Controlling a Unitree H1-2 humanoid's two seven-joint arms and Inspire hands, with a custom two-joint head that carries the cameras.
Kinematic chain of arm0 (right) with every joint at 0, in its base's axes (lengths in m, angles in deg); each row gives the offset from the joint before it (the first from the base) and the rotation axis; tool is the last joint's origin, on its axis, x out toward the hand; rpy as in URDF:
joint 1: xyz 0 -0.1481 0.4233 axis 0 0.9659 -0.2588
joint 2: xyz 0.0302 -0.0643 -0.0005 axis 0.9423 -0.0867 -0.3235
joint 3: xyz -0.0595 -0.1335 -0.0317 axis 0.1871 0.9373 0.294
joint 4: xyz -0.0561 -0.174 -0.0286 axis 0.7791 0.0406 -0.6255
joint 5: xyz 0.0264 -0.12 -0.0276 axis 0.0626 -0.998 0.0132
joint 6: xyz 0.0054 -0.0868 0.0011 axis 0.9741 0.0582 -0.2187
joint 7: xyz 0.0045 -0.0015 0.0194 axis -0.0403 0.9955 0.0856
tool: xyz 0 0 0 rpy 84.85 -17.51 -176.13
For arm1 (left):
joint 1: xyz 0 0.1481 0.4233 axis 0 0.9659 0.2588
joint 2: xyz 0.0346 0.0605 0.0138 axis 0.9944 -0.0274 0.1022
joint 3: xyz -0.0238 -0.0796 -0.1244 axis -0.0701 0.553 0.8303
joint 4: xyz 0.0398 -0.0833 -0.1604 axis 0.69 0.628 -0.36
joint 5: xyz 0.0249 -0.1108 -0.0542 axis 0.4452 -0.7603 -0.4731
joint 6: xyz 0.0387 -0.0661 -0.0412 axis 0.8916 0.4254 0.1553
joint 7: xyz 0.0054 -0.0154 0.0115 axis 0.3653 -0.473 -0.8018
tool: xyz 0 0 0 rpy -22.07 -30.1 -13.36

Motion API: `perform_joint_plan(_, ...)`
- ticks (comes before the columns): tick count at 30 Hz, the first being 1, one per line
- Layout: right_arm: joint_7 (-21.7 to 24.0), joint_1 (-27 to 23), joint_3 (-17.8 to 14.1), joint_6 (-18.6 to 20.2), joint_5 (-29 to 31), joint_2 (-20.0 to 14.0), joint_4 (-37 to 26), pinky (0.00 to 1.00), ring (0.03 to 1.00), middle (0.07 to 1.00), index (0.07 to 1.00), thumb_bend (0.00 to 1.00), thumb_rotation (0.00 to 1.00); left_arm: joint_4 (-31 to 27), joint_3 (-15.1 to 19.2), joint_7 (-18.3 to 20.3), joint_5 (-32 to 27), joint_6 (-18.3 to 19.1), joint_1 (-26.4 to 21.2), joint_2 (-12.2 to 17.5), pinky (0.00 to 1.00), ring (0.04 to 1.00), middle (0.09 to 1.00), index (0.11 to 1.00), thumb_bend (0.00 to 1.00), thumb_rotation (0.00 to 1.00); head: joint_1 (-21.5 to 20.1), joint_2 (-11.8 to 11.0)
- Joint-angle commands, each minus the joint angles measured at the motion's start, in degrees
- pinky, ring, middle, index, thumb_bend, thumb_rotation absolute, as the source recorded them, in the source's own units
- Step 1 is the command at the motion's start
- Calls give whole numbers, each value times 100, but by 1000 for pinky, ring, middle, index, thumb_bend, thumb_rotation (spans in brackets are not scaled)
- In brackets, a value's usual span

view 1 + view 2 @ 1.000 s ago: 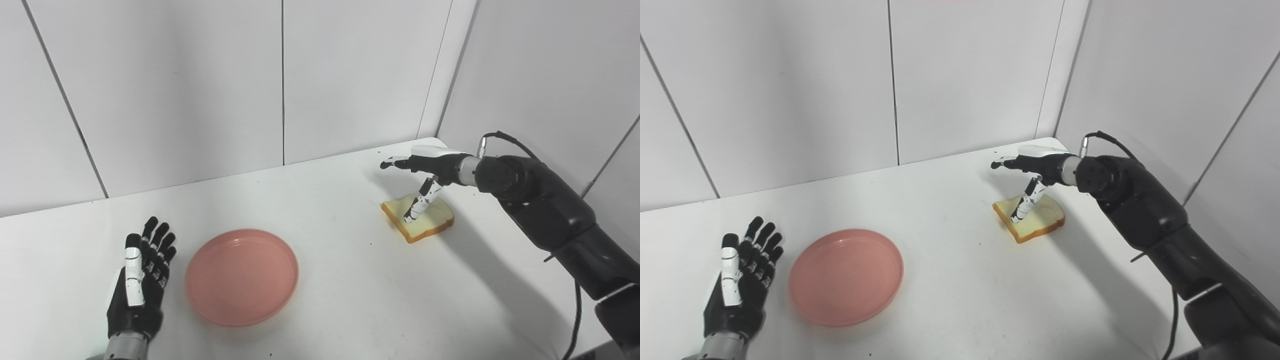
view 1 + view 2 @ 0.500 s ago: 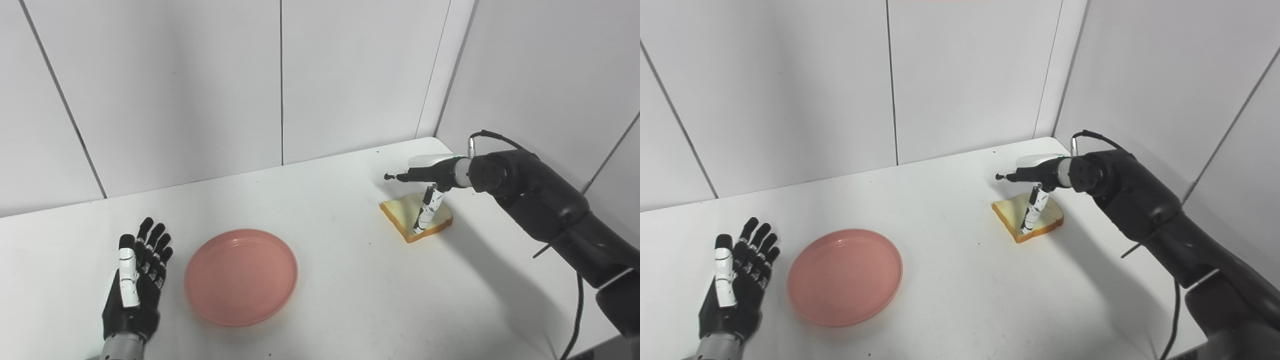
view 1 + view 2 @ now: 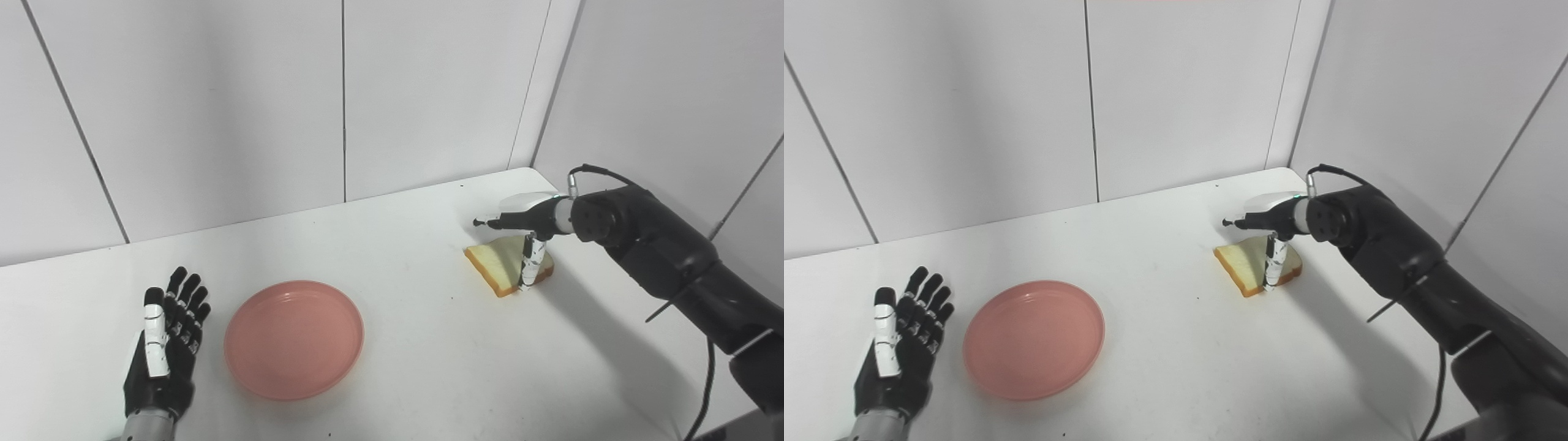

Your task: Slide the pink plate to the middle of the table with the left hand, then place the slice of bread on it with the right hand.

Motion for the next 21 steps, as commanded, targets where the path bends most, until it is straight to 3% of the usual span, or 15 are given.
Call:
perform_joint_plan(1, -26, -263, -57, -241, -105, -243, -30, 999, 1000, 1000, 1000, 1000, 143, -154, -23, 80, -39, -71, -129, 28, 1000, 984, 977, 957, 702, 1000, 2, 2)
perform_joint_plan(9, -40, -220, 66, -293, -425, -174, -39, 1000, 1000, 1000, 1000, 999, 174, -165, -22, 83, -57, -76, -124, 13, 1000, 988, 978, 955, 701, 993, 2, 8)
perform_joint_plan(14, 20, -162, 97, -143, -645, -89, -169, 958, 1000, 1000, 1000, 976, 146, -196, -31, 76, -47, -53, -115, 13, 1000, 986, 977, 955, 704, 1000, 2, 26)
perform_joint_plan(21, -109, -100, 46, -115, -761, 42, -90, 1000, 1000, 1000, 988, 927, 68, -232, -32, 63, -50, -21, -106, 4, 1000, 978, 969, 947, 706, 1000, 1, 47)
